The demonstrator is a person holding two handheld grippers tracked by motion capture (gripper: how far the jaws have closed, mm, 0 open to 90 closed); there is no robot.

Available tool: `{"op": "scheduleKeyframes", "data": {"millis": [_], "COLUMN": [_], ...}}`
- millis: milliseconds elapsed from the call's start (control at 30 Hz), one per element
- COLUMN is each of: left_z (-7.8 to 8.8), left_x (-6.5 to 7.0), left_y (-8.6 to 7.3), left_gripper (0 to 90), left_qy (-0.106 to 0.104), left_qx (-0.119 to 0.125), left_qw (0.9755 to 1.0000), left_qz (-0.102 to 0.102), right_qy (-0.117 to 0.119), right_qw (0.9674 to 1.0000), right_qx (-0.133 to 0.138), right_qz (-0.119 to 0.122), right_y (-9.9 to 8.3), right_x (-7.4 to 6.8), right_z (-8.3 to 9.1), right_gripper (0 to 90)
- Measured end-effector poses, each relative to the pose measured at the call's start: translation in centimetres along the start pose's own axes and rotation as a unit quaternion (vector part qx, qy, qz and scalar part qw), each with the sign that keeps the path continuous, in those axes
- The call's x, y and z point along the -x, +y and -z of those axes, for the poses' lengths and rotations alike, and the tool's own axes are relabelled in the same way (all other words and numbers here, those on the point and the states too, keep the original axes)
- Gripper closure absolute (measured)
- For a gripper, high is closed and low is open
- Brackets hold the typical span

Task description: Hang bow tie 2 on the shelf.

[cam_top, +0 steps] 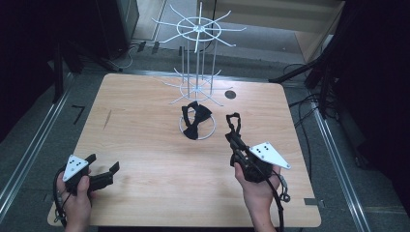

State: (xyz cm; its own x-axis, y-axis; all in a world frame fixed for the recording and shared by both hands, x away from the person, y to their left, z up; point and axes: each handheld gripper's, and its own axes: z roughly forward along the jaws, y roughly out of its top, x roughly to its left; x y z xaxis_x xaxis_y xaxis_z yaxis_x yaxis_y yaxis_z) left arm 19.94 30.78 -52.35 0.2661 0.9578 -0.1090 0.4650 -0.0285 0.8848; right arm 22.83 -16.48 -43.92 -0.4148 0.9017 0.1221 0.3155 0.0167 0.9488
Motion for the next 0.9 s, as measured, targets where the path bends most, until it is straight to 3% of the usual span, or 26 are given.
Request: {"op": "scheduleKeyframes", "data": {"millis": [900], "left_z": [0.0], "left_x": [0.0], "left_y": [0.0], "left_gripper": [8.1], "left_qy": [0.001], "left_qx": [-0.003], "left_qw": [1.0], "left_qz": [-0.001], "right_qy": [-0.009], "right_qw": [0.9993], "right_qx": [0.036], "right_qz": [0.001], "right_y": [2.8], "right_x": [-0.5], "right_z": [-0.2], "right_gripper": [80.5]}}
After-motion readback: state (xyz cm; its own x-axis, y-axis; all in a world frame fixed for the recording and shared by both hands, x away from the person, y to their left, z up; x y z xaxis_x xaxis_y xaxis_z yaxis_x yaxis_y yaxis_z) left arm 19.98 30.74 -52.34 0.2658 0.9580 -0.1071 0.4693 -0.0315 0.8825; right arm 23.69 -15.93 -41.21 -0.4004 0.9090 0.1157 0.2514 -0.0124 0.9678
